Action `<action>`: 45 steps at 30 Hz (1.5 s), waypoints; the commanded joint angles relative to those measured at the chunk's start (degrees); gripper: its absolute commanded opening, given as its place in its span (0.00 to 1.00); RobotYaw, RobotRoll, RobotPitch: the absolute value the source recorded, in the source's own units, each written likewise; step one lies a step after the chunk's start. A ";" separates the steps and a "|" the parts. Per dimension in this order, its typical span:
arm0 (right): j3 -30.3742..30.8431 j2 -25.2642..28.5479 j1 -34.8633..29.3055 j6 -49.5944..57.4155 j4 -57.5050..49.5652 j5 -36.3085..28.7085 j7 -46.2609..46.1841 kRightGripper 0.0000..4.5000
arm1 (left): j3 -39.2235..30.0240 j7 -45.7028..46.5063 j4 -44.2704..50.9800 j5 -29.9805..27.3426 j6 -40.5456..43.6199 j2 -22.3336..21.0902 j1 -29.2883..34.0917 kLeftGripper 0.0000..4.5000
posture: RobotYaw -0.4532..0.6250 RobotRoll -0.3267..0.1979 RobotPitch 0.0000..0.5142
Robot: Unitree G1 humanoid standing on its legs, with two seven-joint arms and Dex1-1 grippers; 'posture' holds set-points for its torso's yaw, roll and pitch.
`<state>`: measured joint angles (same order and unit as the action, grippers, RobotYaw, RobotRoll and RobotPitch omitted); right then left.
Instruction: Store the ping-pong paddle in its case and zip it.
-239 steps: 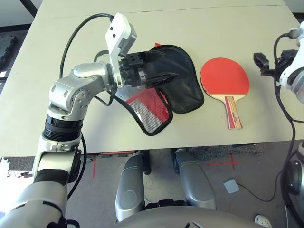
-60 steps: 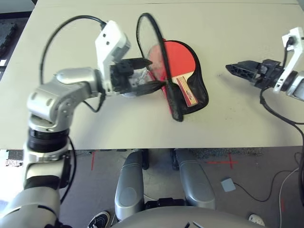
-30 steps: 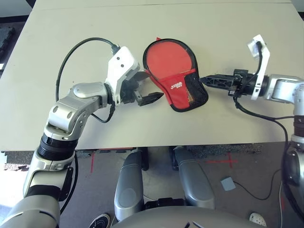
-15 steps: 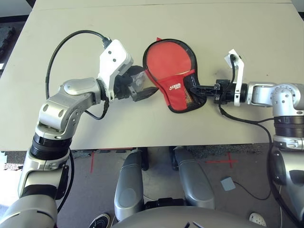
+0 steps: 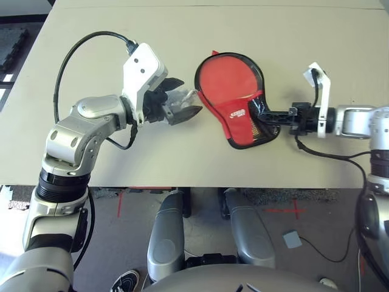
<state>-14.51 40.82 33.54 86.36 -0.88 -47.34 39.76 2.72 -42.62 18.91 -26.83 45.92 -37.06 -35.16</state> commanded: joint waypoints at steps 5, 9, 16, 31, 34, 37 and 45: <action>-6.43 1.79 -6.74 5.81 -7.14 -3.79 -0.65 0.01 | -0.06 -0.46 -0.38 0.09 -0.21 -0.35 -0.08 1.00 | 0.37 0.62 0.58; -6.89 1.75 -10.29 6.14 -9.67 -6.27 -1.39 0.01 | 0.16 -0.80 -0.80 0.15 -0.43 -0.35 -0.41 1.00 | 0.36 0.62 0.59; -6.82 0.78 -13.03 6.14 -11.40 -11.35 -4.45 0.01 | 0.57 -1.43 -1.69 0.42 -1.01 -0.40 -0.64 1.00 | 0.36 0.62 0.59; 15.81 21.77 0.01 -40.12 2.20 14.75 25.81 1.00 | 1.28 -2.27 -3.97 1.62 -2.28 -0.43 -1.06 1.00 | 0.35 0.62 0.57; 20.24 18.18 6.21 -49.11 10.01 20.71 29.80 1.00 | 1.34 -2.41 -4.74 2.13 -2.80 -0.48 -1.15 1.00 | 0.35 0.62 0.57; 23.35 13.74 11.10 -56.67 16.90 25.39 33.20 1.00 | 1.18 -2.34 -5.30 2.59 -2.90 -0.70 -1.04 1.00 | 0.35 0.62 0.56; 26.39 3.94 16.50 -64.32 27.31 32.28 35.48 1.00 | 0.54 -3.49 -4.75 2.12 -1.64 -3.19 0.80 1.00 | 0.38 0.62 0.57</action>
<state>10.65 45.67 49.82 23.80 24.68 -16.68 75.05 3.12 -45.31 13.38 -24.77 43.56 -39.49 -35.46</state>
